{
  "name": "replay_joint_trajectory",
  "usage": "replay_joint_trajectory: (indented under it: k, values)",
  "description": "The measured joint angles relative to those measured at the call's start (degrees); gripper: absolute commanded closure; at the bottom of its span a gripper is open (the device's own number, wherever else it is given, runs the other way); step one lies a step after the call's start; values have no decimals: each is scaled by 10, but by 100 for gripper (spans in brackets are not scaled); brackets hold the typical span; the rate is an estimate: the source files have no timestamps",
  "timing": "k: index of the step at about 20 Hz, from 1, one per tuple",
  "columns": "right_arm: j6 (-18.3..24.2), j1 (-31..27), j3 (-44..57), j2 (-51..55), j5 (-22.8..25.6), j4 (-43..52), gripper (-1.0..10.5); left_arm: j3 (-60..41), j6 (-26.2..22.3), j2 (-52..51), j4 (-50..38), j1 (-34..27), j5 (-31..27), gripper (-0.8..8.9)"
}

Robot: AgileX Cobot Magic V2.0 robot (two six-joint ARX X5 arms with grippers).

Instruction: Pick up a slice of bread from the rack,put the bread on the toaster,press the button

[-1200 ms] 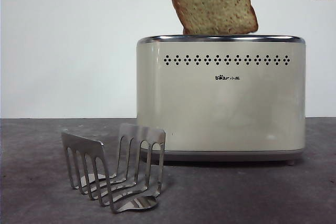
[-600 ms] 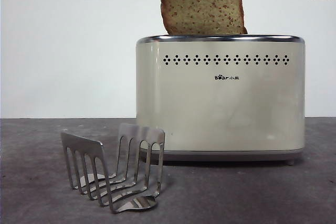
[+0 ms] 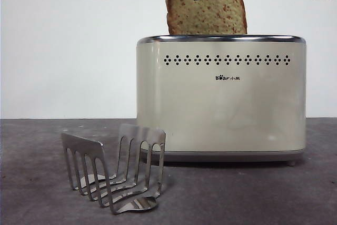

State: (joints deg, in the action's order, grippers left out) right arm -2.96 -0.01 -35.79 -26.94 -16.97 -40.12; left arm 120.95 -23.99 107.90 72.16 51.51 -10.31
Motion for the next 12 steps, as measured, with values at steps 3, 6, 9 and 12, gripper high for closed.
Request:
replay_joint_trajectory:
  k: [3, 6, 9, 12]
  values:
    - [0, 0, 0, 0, 0, 0, 951, 0, 0, 11, -14, 0, 0, 822]
    - [0, 0, 0, 0, 0, 0, 951, 0, 0, 23, -16, 0, 0, 822]
    - [0, 0, 0, 0, 0, 0, 951, 0, 0, 39, -20, 0, -1, 821]
    - [0, 0, 0, 0, 0, -13, 951, 0, 0, 42, -33, -1, -3, 816]
